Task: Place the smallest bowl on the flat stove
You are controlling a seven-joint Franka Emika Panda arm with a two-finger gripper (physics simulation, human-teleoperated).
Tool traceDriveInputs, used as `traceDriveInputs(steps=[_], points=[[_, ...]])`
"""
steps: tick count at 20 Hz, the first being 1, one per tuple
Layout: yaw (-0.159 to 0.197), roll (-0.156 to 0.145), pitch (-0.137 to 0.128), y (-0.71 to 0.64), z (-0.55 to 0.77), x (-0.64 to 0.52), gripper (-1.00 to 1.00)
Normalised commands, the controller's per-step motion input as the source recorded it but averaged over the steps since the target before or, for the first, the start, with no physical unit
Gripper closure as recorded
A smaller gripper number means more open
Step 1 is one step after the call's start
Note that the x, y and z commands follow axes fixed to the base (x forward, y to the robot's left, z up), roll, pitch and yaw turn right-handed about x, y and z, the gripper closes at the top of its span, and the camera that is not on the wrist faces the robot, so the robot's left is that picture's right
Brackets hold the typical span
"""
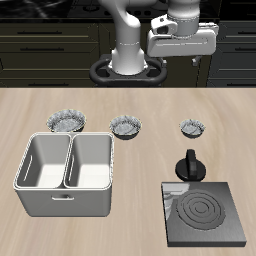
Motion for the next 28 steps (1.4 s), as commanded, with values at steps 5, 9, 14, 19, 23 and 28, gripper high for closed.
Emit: traceDriveInputs(steps=[5, 9, 14, 19, 23, 28], points=[[-0.007, 0.017, 0.005, 0.27, -0.04, 0.06, -1.00], [0.015, -0.003, -0.007, 0.01, -0.07, 0.11, -1.00], [-0.021, -0.052, -0.006, -0.06, -0.15, 0.15, -1.00], [0.006, -0.025, -0.073, 0.05, -0.16, -0.01, -1.00], [-0.017, 0.007, 0.050, 0.16, -0.46, 0.03, -1.00], [-0.024, 0.012, 0.044, 0.04, -0.41, -0.05, -1.00]])
